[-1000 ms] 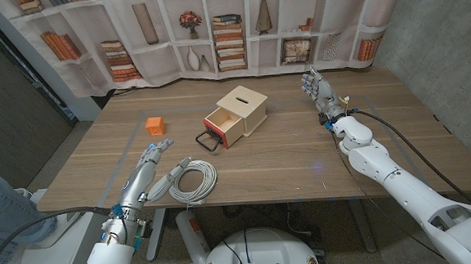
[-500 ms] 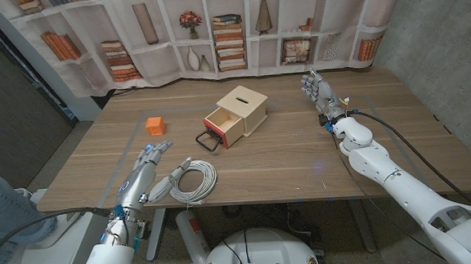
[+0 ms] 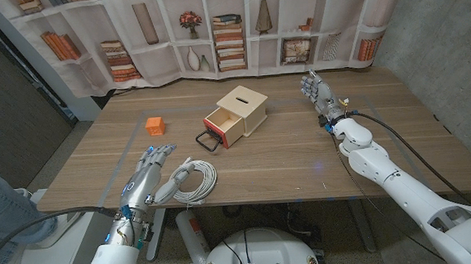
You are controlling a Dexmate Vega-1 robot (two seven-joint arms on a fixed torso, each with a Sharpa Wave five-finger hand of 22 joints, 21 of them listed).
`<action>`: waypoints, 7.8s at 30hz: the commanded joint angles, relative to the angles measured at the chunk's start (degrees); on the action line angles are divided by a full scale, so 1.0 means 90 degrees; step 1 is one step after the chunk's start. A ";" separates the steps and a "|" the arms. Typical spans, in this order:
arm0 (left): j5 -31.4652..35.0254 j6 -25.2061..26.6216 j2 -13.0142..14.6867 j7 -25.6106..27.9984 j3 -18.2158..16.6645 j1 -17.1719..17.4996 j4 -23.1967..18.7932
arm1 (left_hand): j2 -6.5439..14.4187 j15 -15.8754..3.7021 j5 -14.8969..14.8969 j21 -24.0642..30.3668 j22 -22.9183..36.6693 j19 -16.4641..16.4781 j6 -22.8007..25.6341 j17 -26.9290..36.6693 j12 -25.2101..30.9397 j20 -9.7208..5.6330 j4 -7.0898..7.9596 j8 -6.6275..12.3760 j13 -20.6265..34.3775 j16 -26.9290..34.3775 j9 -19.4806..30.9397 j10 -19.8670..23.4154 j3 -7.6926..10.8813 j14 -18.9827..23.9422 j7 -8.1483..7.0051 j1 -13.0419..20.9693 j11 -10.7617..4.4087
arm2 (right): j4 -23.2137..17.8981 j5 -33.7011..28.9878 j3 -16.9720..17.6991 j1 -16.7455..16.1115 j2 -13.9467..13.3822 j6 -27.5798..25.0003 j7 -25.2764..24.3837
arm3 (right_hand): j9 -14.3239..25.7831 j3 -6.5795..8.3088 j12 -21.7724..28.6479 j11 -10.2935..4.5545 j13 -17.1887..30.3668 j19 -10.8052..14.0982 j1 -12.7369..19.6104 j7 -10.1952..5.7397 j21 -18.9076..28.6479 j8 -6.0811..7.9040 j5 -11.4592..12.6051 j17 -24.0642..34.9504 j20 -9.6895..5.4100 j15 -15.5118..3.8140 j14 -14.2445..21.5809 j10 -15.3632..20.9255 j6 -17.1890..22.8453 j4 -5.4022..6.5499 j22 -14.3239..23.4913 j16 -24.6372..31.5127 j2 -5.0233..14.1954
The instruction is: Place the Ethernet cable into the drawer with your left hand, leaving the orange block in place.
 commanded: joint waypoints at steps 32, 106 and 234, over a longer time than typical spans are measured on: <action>0.1777 0.2650 0.0282 -0.0217 0.1367 -0.0083 -0.0784 | -0.0186 0.0125 0.0102 -0.0041 0.0018 -0.0108 -0.0118 0.0011 -0.0075 0.0089 -0.0239 -0.0127 0.0036 -0.0065 0.0037 -0.0010 -0.0032 0.0000 0.0061 0.0315 0.0100 | -0.0149 0.0135 0.0105 -0.0236 -0.0067 0.0125 0.0036 | 0.0012 -0.0027 -0.0009 -0.0039 0.0017 0.0061 0.0046 0.0009 -0.0031 -0.0031 -0.0021 0.0031 -0.0156 0.0000 0.0073 0.0038 0.0069 -0.0010 0.0006 -0.0007 0.0016; 0.2358 0.5459 0.1017 -0.1963 0.3562 -0.2029 -0.0756 | -0.0556 -0.0067 0.0378 0.0045 0.0020 0.0202 0.1587 0.0020 0.0119 0.0000 -0.0387 0.0314 0.0051 0.0040 0.0042 0.0962 -0.0583 0.0528 0.0084 0.0495 -0.0103 | 0.0113 0.0295 0.0223 -0.0277 -0.0042 0.0147 0.0051 | 0.0014 -0.0052 -0.0004 -0.0022 0.0019 0.0073 0.0073 -0.0004 -0.0052 -0.0026 -0.0021 0.0033 -0.0145 0.0010 0.0092 0.0068 0.0099 -0.0020 0.0009 -0.0007 0.0040; 0.2029 0.6300 0.0212 -0.1427 0.4310 -0.2937 -0.0407 | 0.0703 -0.0990 -0.1233 0.1609 0.0011 0.5654 0.4827 0.0006 -0.0099 -0.0373 -0.0564 0.0507 0.0100 0.0063 0.0110 0.5310 0.1277 0.6152 -0.0266 0.4267 -0.0485 | -0.0037 0.0536 0.0456 -0.0745 -0.0095 0.0407 0.0055 | 0.0017 -0.0116 0.0012 -0.0062 0.0025 0.0182 0.0058 -0.0022 -0.0041 -0.0015 -0.0025 0.0053 -0.0169 -0.0021 0.0316 0.0122 0.0147 -0.0005 0.0013 0.0033 0.0078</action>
